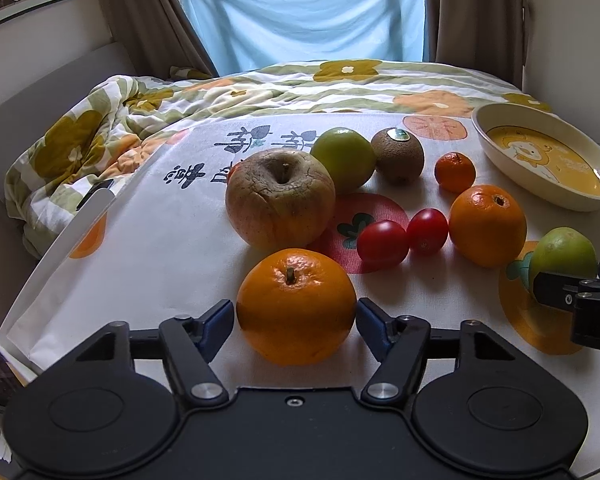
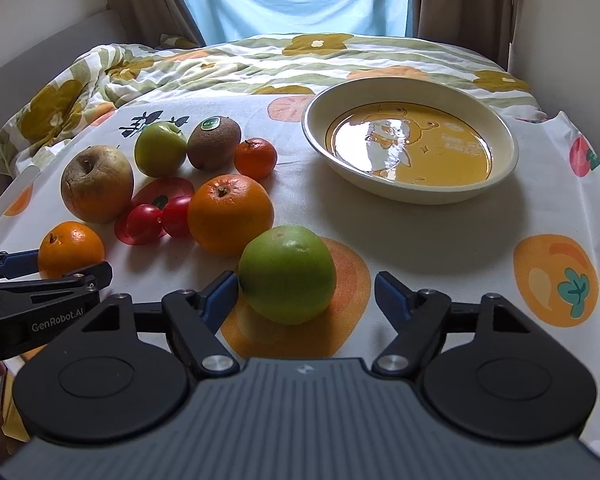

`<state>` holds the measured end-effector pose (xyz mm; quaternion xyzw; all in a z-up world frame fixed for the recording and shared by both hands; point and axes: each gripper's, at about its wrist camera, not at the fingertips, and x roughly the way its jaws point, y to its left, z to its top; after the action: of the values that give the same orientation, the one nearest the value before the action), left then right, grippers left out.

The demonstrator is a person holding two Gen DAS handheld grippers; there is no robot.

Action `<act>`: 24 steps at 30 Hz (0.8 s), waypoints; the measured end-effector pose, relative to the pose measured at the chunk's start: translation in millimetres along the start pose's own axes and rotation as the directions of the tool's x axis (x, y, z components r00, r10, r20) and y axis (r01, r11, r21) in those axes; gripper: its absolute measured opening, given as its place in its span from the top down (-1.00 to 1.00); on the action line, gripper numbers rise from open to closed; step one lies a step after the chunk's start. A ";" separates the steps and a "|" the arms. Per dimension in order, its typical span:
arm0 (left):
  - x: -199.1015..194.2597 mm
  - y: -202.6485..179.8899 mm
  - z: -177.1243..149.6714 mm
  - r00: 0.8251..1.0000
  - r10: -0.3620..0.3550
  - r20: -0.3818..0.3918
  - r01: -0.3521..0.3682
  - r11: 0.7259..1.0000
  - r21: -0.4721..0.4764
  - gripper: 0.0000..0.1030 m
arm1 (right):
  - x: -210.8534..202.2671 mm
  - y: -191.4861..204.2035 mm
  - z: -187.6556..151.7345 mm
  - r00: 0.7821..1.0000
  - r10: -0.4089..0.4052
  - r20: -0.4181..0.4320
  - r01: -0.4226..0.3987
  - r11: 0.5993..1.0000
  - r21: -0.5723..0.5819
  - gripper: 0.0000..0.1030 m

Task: Organize fruits
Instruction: 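Grasp the orange with the left tool while the right tool grasps the green apple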

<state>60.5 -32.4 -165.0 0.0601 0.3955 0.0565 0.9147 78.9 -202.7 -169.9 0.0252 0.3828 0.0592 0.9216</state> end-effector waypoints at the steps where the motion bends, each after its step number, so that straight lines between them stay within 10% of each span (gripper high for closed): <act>1: -0.1 0.7 -0.5 1.000 -0.004 0.002 0.004 1.000 -0.005 -0.32 | 0.5 0.1 0.5 1.000 0.002 0.001 -0.002 1.000 -0.001 -0.69; 24: -13.7 1.6 -3.6 1.000 -0.017 -0.019 0.017 1.000 0.001 -0.29 | 5.6 11.0 8.7 1.000 0.019 0.007 -0.019 0.997 -0.076 -0.34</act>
<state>48.5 -32.6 -157.3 0.0565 0.4049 0.0489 0.9113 88.0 -191.1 -166.7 -0.0059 0.3766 0.0823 0.9227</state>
